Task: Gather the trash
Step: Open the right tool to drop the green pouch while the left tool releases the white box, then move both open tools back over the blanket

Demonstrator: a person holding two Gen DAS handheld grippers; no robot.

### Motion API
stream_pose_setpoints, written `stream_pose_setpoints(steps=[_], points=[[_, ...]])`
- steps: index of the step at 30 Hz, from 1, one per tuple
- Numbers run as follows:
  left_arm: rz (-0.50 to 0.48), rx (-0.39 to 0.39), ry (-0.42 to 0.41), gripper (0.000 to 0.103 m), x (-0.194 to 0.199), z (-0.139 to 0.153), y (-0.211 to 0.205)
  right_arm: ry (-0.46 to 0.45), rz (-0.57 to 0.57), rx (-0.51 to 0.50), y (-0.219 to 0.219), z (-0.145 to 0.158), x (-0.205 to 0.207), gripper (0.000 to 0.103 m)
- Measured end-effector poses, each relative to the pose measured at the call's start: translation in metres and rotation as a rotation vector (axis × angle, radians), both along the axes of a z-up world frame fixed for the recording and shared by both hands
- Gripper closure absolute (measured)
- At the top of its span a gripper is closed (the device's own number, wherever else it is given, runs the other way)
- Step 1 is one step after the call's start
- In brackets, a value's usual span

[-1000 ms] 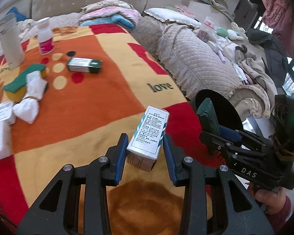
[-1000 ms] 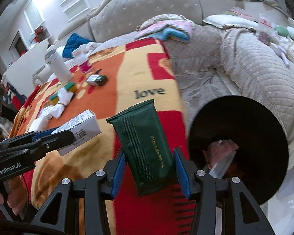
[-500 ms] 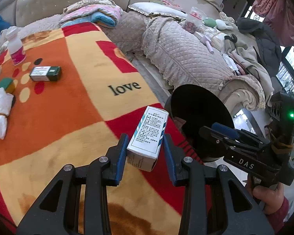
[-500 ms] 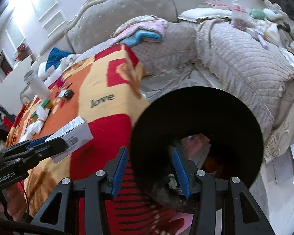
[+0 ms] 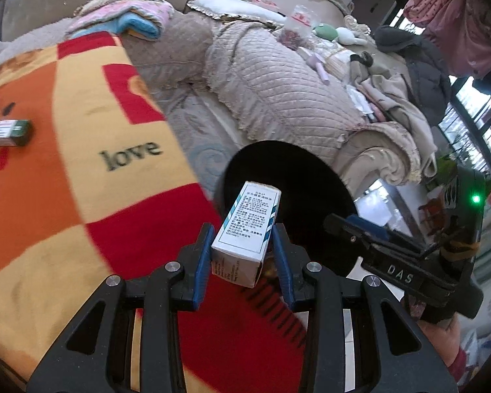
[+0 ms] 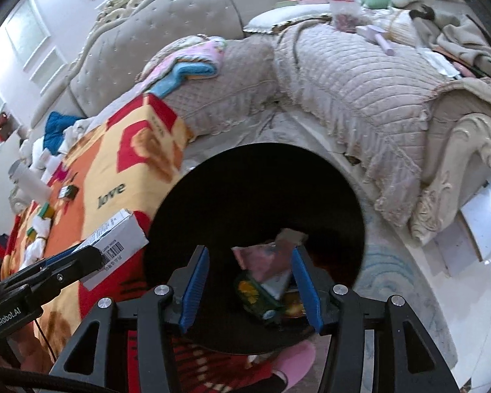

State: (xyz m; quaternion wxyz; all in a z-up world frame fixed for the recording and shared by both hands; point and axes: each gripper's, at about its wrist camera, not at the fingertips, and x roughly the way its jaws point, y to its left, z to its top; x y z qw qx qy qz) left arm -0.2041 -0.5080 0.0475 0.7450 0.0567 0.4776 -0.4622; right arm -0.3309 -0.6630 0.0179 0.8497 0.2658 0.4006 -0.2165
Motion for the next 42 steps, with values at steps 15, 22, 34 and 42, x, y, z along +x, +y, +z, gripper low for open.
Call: stream_pose_setpoints(steps=[15, 22, 34, 42], points=[[0.066, 0.049, -0.035, 0.043, 0.009, -0.005, 0.018, 0.034, 0.03, 0.019, 0.01, -0.01, 0.01, 0.052], [0.146, 0.091, -0.069, 0.043, 0.02, -0.005, 0.049, 0.032, 0.087, 0.002, 0.034, -0.006, 0.025, 0.035], [0.261, 0.153, -0.126, 0.043, 0.037, -0.003, 0.115, 0.025, 0.227, -0.015, 0.094, 0.003, 0.063, 0.03], [0.4, 0.197, -0.138, 0.043, 0.065, -0.001, 0.201, 0.039, 0.369, -0.022, 0.152, 0.001, 0.099, 0.029]])
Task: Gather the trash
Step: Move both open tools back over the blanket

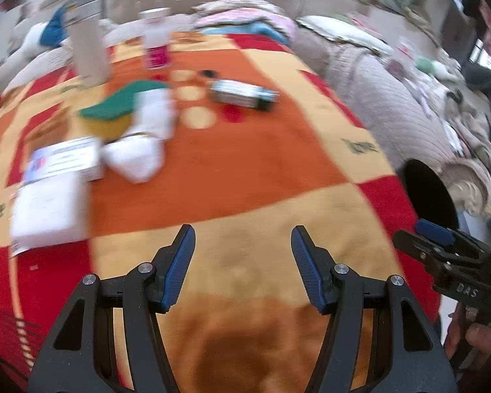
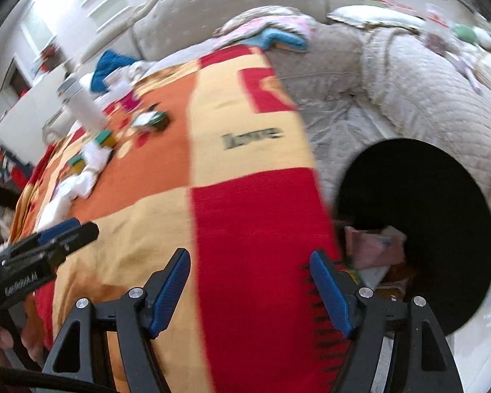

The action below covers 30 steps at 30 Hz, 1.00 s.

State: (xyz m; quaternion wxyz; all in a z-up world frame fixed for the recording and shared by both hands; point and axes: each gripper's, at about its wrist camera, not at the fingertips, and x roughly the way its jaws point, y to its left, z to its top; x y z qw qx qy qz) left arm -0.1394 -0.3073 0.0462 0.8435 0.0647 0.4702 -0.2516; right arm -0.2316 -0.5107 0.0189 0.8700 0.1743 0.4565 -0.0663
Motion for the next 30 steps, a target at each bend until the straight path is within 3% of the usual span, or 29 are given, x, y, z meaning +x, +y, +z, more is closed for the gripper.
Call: stream_pose_setpoints(steps=[8, 13, 16, 19, 22, 27, 30], points=[[0.208, -0.001, -0.022, 0.043, 0.039, 0.009, 0.108, 0.005, 0.125, -0.018, 0.055, 0.003, 0.029, 0.028], [0.387, 0.001, -0.029, 0.043, 0.069, 0.01, 0.176, 0.008, 0.164, -0.02, 0.075, 0.003, 0.042, 0.026], [0.444, 0.002, -0.025, 0.043, 0.081, 0.005, 0.195, 0.014, 0.185, -0.018, 0.086, 0.003, 0.05, 0.026], [0.444, 0.021, 0.012, 0.043, 0.088, -0.007, 0.198, 0.021, 0.206, -0.027, 0.095, 0.002, 0.054, 0.026], [0.438, 0.017, -0.01, 0.043, 0.082, -0.007, 0.197, 0.024, 0.215, -0.035, 0.099, 0.003, 0.055, 0.026], [0.316, -0.091, 0.096, 0.043, 0.067, -0.01, 0.18, 0.023, 0.193, -0.027, 0.092, 0.004, 0.055, 0.026], [0.242, -0.071, 0.109, 0.043, 0.055, -0.011, 0.159, 0.02, 0.184, -0.017, 0.088, 0.004, 0.053, 0.026]])
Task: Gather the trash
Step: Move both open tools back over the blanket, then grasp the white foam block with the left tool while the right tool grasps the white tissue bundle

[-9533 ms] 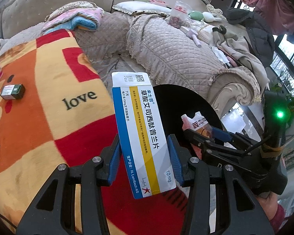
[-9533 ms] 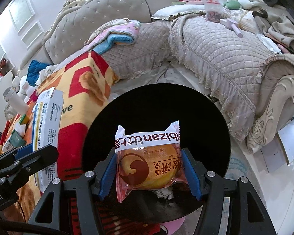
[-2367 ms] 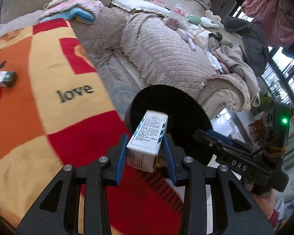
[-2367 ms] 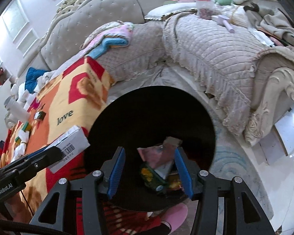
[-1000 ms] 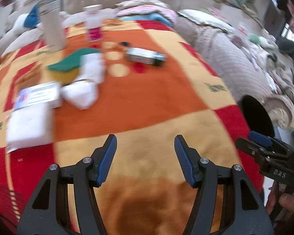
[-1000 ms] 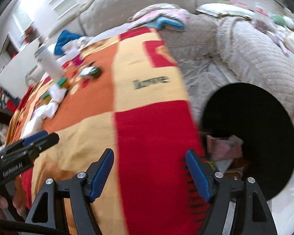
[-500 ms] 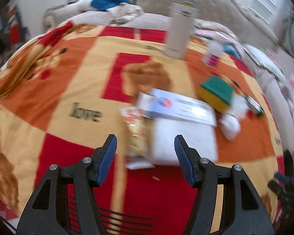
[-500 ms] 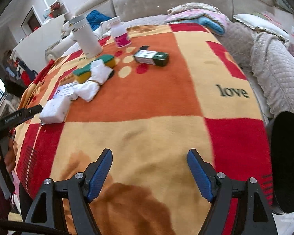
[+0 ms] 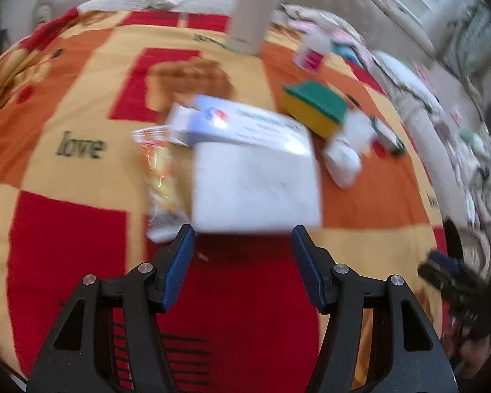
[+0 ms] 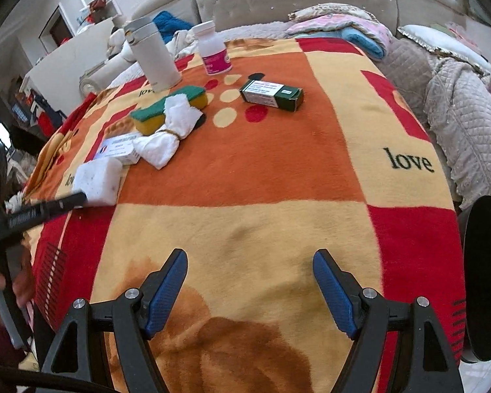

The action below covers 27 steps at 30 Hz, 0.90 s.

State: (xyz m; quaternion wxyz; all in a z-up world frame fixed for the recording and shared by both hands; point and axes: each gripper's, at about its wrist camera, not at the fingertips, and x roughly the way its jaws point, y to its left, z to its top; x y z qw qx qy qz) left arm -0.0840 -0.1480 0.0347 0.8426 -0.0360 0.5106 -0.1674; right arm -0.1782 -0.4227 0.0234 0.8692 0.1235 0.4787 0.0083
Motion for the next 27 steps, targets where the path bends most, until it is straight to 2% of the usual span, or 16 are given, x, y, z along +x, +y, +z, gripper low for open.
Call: stream_pose_setpoints(steps=[6, 8, 10, 13, 18, 19, 21, 27], points=[[0.06, 0.021, -0.101, 0.043, 0.002, 0.022, 0.015, 0.0, -0.006, -0.005, -0.004, 0.0, -0.005, 0.026], [0.103, 0.093, -0.138, 0.043, 0.006, 0.025, 0.023, 0.001, -0.019, 0.009, -0.007, -0.001, -0.004, 0.026], [0.174, 0.226, -0.171, 0.043, 0.012, 0.022, 0.031, 0.003, -0.021, 0.017, -0.008, -0.002, -0.004, 0.026], [0.215, 0.298, -0.137, 0.044, 0.019, 0.01, 0.039, 0.005, -0.009, 0.005, -0.006, -0.002, -0.004, 0.026], [0.139, 0.274, -0.088, 0.044, 0.017, -0.004, 0.028, 0.005, -0.01, 0.009, -0.006, -0.002, -0.004, 0.025], [0.124, 0.271, -0.083, 0.05, 0.014, -0.004, 0.022, 0.005, -0.01, 0.009, -0.007, -0.002, -0.004, 0.025], [0.114, 0.278, -0.101, 0.05, 0.008, 0.0, 0.012, 0.005, -0.013, 0.007, -0.008, -0.002, -0.004, 0.025], [0.056, 0.081, -0.038, 0.05, -0.015, 0.01, 0.01, 0.002, -0.025, 0.025, -0.011, -0.003, -0.003, 0.025]])
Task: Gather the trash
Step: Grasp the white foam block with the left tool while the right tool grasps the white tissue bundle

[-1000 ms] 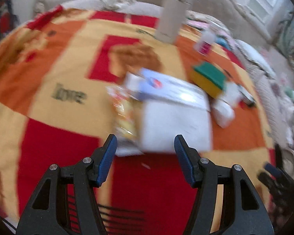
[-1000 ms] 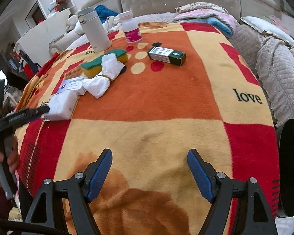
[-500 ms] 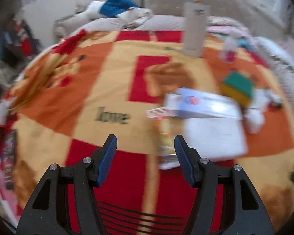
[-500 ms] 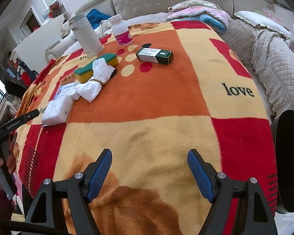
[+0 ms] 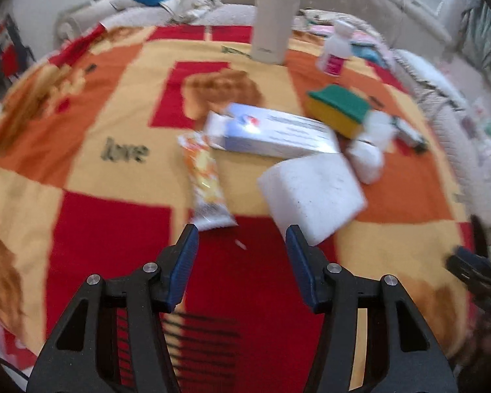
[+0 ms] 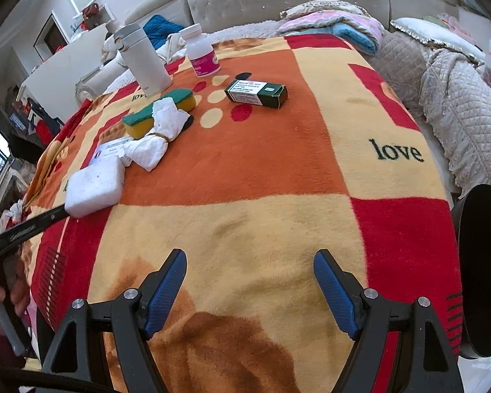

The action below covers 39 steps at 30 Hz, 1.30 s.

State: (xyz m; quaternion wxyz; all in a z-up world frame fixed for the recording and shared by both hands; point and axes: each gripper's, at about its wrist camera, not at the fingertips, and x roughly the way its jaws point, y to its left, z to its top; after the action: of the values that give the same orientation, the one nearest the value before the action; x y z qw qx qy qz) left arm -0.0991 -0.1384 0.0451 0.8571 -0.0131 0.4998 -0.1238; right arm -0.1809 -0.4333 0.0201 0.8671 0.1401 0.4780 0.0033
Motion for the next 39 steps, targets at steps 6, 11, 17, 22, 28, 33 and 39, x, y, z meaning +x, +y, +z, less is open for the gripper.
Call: stream_pose_setpoints(steps=[6, 11, 17, 22, 28, 33, 39], points=[[-0.165, -0.125, 0.126, 0.05, -0.036, -0.008, -0.027, -0.001, 0.009, 0.003, 0.004, 0.0, 0.001, 0.024], [-0.131, -0.155, 0.095, 0.048, -0.043, 0.002, -0.022, 0.001, 0.016, -0.001, 0.005, 0.0, -0.001, 0.024], [-0.103, -0.14, 0.024, 0.043, -0.039, 0.019, -0.012, -0.003, -0.003, 0.028, 0.002, 0.0, 0.0, 0.023], [-0.12, -0.206, 0.031, 0.039, -0.034, 0.024, -0.019, -0.002, 0.011, 0.021, 0.007, 0.0, 0.0, 0.022], [-0.173, -0.221, 0.006, 0.034, -0.025, 0.027, -0.051, -0.005, 0.013, 0.016, 0.007, 0.002, 0.007, 0.021], [-0.199, -0.183, 0.027, 0.035, -0.012, 0.011, -0.073, -0.006, 0.005, 0.03, 0.006, 0.001, 0.023, 0.021], [-0.184, -0.23, 0.078, 0.077, 0.003, 0.002, -0.054, -0.041, 0.045, 0.089, 0.022, 0.006, 0.057, 0.021]])
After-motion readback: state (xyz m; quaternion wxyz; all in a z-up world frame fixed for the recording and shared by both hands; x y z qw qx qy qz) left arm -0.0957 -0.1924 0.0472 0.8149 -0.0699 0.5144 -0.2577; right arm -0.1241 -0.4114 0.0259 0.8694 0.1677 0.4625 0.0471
